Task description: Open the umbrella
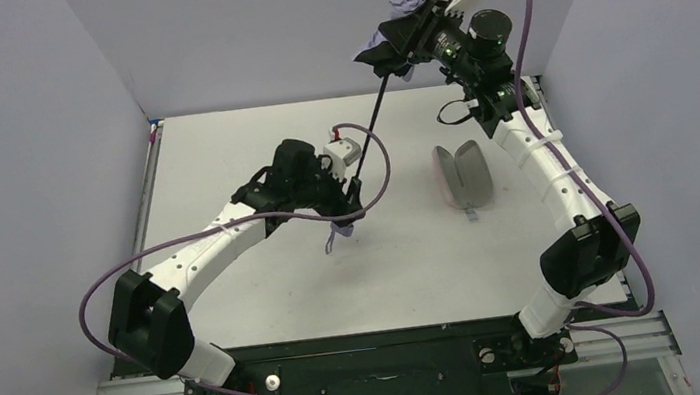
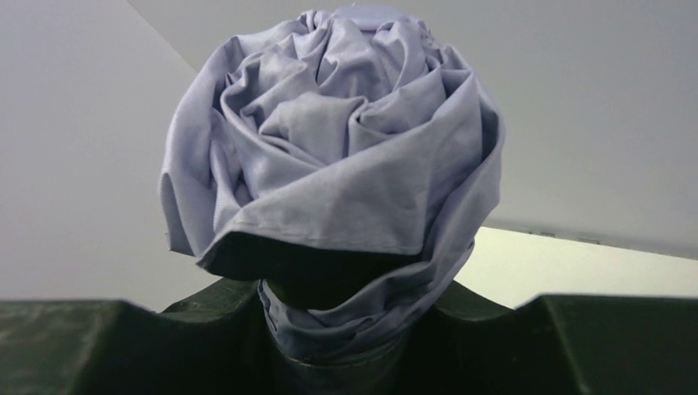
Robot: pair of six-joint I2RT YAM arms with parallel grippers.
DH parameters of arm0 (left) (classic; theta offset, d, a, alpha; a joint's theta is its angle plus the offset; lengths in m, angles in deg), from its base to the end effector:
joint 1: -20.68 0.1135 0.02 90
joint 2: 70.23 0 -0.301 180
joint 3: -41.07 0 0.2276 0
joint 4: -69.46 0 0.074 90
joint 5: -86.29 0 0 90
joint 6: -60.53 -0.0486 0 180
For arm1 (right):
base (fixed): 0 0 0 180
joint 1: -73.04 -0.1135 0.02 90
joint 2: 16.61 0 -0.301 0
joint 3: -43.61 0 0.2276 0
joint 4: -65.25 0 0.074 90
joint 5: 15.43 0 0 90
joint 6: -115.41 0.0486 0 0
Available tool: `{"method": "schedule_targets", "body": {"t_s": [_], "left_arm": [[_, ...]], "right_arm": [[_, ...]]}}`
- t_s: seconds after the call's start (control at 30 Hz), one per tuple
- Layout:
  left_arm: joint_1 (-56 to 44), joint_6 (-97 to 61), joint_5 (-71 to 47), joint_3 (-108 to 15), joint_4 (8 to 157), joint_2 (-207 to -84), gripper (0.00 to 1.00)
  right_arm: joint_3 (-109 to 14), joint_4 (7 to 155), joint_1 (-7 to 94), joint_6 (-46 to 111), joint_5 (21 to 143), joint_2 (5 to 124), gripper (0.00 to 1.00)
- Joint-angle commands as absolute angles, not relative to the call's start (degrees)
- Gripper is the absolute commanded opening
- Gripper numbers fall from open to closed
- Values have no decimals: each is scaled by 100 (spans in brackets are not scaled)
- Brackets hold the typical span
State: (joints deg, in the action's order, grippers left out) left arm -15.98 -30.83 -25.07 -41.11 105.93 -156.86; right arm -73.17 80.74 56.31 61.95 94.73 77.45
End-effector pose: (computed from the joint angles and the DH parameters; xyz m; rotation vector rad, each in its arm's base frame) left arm 0.2456 -0.2049 0.3182 0.9483 2.1368 -0.7410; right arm 0.3494 0.1225 0.5167 -0.0402 1.5335 1.0040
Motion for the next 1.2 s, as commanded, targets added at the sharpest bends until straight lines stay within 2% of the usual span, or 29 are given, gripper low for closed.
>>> {"method": "schedule_targets", "body": {"t_s": [0.0,0.07,0.13,0.2,0.43,0.53,0.57,0.6,0.8,0.93,1.07,1.13,1.17], "left_arm": [[-1485,-2893,-2968,-4830,10172,-15099,69],[-1343,-2499,-3444,-4695,9448,-14798,87],[-1255,-2195,-3802,-4545,8753,-14523,94],[-1178,-1857,-3945,-4505,8219,-14326,97],[-701,-1092,-3555,-5241,8092,-14508,97],[-687,-1078,-3199,-5655,8357,-14695,97],[-689,-1050,-3187,-5717,8403,-14772,100],[-702,-1005,-3193,-5804,8408,-14813,98],[-991,-1083,-3112,-5879,8310,-15053,97],[-1098,-1161,-2903,-5963,8452,-15222,100],[-1100,-1090,-2805,-6013,8430,-15329,84],[-1103,-979,-2887,-5983,8301,-15353,71],[-1097,-881,-2973,-5936,8247,-15363,59]], "right_arm": [[-6951,6692,5688,6622,10208,7349,0],[-6784,6463,5693,6776,10605,7364,0],[-6606,6200,5706,6904,10948,7338,0],[-6477,6028,5709,6962,11265,7313,0],[-6308,5667,5670,7280,12032,7265,0],[-6269,5867,5575,7135,12012,7189,0],[-6265,6043,5514,7005,11931,7150,0],[-6265,6126,5482,6940,11891,7126,0],[-6259,6643,5145,6423,11718,6971,1],[-6215,6534,4998,6541,11739,6897,2],[-6174,6566,4803,6556,11717,6789,4],[-6150,6559,4754,6607,11749,6778,4],[-6137,6495,4741,6671,11774,6773,4]]}}
